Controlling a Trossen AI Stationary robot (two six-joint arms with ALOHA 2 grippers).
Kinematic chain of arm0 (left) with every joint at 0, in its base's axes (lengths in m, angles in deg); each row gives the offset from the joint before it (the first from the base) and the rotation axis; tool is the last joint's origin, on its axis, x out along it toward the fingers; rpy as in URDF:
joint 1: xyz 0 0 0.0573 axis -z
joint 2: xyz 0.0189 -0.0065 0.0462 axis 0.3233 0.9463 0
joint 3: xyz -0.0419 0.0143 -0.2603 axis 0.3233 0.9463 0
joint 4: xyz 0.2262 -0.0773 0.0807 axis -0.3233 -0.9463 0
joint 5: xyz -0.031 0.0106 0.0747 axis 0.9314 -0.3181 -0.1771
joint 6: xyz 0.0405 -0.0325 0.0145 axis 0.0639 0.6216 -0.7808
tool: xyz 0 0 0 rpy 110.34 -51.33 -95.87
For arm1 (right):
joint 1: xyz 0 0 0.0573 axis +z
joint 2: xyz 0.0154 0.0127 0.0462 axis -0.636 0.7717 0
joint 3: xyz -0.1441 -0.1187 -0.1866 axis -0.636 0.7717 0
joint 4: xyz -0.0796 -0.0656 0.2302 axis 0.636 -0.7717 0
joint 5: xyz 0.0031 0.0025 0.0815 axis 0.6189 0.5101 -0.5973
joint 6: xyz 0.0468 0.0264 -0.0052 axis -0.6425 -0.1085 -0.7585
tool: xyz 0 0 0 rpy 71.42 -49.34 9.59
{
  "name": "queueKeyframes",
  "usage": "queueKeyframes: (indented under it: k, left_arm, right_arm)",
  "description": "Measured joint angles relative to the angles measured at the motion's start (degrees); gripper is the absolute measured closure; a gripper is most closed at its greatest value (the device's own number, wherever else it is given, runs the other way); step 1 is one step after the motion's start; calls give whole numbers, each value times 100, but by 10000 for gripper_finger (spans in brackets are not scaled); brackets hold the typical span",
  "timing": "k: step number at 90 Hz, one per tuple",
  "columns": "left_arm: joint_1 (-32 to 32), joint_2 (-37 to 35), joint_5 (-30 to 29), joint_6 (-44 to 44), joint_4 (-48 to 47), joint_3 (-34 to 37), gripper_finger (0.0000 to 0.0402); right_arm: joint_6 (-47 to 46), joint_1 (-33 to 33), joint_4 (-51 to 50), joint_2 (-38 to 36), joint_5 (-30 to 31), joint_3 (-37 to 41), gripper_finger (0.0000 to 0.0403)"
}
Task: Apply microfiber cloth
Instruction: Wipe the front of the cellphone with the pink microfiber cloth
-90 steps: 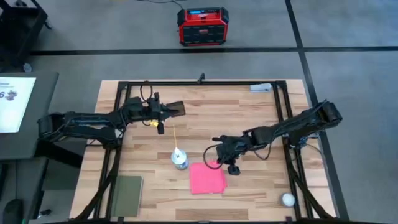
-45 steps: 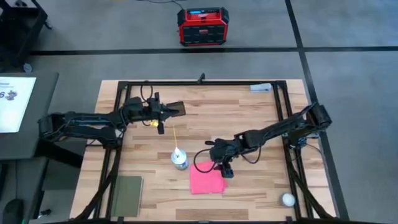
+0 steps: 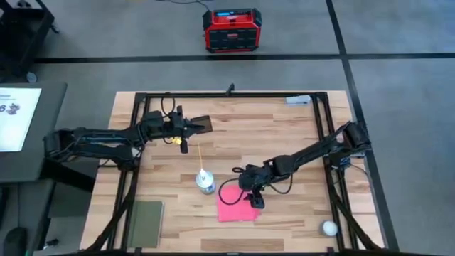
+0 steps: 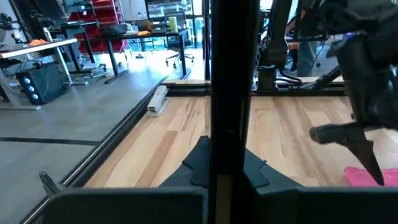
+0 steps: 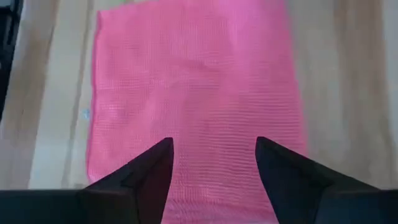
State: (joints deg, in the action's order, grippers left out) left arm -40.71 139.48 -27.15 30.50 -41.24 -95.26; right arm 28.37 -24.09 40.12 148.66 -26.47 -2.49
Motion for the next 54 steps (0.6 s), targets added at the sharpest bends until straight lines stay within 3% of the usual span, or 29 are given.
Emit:
queueKeyframes:
  k: [45,54]
  left_arm:
    - [0,2,103,-83,-70,4,401]
    - [0,2,100,-70,-85,5,401]
  right_arm:
    - [-2,-56,283,509,289,-19,187]
    - [2,-79,254,518,447,-19,209]
